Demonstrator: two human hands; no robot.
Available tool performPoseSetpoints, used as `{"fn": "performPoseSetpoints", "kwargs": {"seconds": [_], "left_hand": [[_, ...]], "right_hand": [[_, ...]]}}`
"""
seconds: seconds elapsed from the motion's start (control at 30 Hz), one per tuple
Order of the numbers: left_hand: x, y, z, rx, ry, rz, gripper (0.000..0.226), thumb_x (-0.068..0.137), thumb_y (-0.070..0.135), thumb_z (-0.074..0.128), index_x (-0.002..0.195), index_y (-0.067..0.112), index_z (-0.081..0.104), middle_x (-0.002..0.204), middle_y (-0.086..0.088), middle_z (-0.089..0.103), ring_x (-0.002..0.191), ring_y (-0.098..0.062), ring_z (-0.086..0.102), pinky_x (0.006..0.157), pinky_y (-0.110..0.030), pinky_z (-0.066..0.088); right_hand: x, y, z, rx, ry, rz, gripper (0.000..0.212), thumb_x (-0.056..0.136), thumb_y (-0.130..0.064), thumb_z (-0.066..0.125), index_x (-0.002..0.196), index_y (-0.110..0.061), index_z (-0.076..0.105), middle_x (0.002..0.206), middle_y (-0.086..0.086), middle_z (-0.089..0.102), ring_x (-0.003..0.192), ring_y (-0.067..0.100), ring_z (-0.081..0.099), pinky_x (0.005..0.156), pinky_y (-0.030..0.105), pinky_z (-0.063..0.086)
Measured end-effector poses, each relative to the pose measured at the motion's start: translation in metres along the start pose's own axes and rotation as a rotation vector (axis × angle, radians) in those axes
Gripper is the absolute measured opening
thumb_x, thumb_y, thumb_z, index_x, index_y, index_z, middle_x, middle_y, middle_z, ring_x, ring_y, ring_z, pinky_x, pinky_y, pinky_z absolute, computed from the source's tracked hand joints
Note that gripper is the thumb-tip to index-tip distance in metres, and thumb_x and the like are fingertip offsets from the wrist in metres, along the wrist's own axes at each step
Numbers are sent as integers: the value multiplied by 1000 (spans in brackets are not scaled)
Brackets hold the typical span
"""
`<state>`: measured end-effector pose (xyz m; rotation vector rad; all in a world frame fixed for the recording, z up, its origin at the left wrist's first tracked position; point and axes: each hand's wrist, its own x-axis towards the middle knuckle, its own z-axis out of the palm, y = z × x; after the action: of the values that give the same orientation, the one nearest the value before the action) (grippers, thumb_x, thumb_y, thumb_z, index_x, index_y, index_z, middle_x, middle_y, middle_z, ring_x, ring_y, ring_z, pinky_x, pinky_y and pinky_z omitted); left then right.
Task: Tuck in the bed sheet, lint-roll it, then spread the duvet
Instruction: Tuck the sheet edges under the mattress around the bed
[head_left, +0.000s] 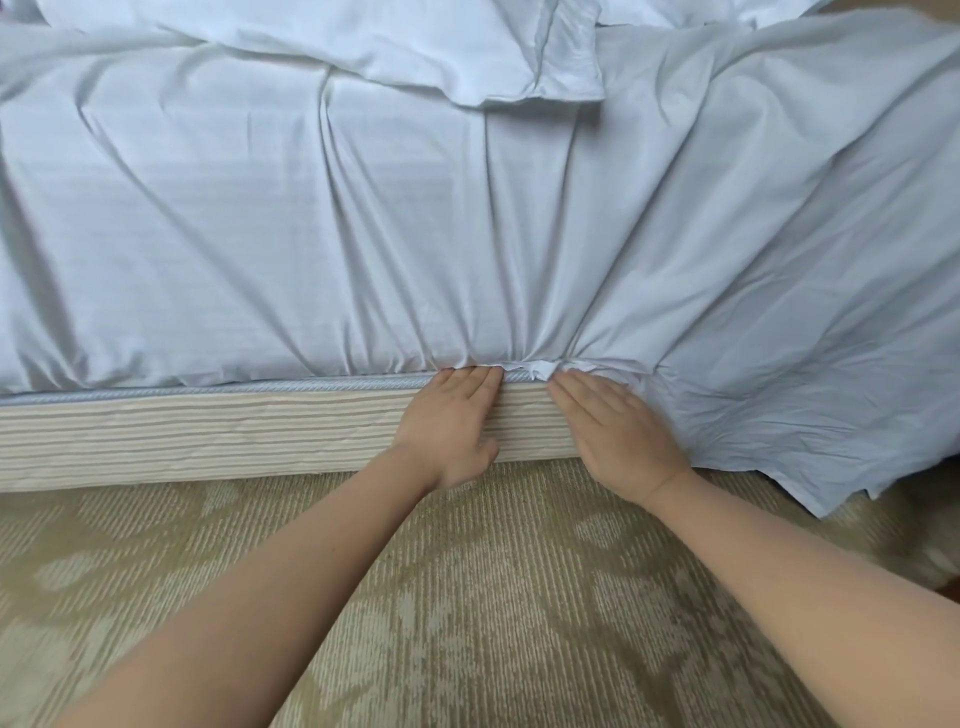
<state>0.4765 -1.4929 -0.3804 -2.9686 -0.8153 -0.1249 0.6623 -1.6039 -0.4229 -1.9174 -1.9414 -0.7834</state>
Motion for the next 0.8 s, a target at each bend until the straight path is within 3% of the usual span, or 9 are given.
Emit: {"fn": "performPoseSetpoints", "kwargs": {"seconds": [0.2,0.33,0.47,0.53,0.63,0.73,0.8], "left_hand": [[16,1,0,-12,-1,-43,81,88,40,53,153,14,12,156,-1,27,141,-17,26,113,-29,16],[26,6,-5,-22,3,-74,74,85,35,55,148,16,21,145,-3,43,132,-22,40,103,-31,29],[12,6,-5,35,26,-24,69,89,22,47,150,8,20,150,-9,36,134,-27,38,109,-34,27],[-2,6,-3,44,72,47,61,85,17,40,144,-1,36,147,-17,41,132,-32,44,110,-38,33],[-14,-6,5,91,127,121,63,73,20,32,124,-5,60,129,-20,59,115,-34,60,93,-45,49],[-13,-8,7,85,113,128,66,75,21,33,133,-5,51,137,-20,52,124,-33,54,101,-43,43],[-9,-3,4,57,60,102,67,84,19,39,147,-1,27,153,-18,30,141,-31,32,116,-37,20]], "right_hand": [[38,-31,-2,43,-210,225,48,80,-25,39,111,-3,68,109,11,69,104,27,65,95,33,47],[65,-31,-6,96,-341,385,45,87,-24,48,130,-14,54,127,4,60,117,22,53,98,28,36],[57,-27,-9,68,-389,285,60,87,-20,50,145,-19,33,141,0,46,129,18,41,107,27,27],[45,-21,-11,35,-360,233,58,86,-13,46,143,-16,38,138,2,51,126,20,47,105,31,34],[22,-10,-15,3,-260,224,54,78,-12,35,124,-2,61,122,11,65,109,25,64,93,40,50],[11,-2,-16,-52,-251,244,55,75,-8,39,125,-2,62,120,11,66,105,24,66,92,39,51],[25,-2,-22,-17,-345,346,51,80,-8,46,130,-10,57,121,8,65,107,25,62,91,32,47]]}}
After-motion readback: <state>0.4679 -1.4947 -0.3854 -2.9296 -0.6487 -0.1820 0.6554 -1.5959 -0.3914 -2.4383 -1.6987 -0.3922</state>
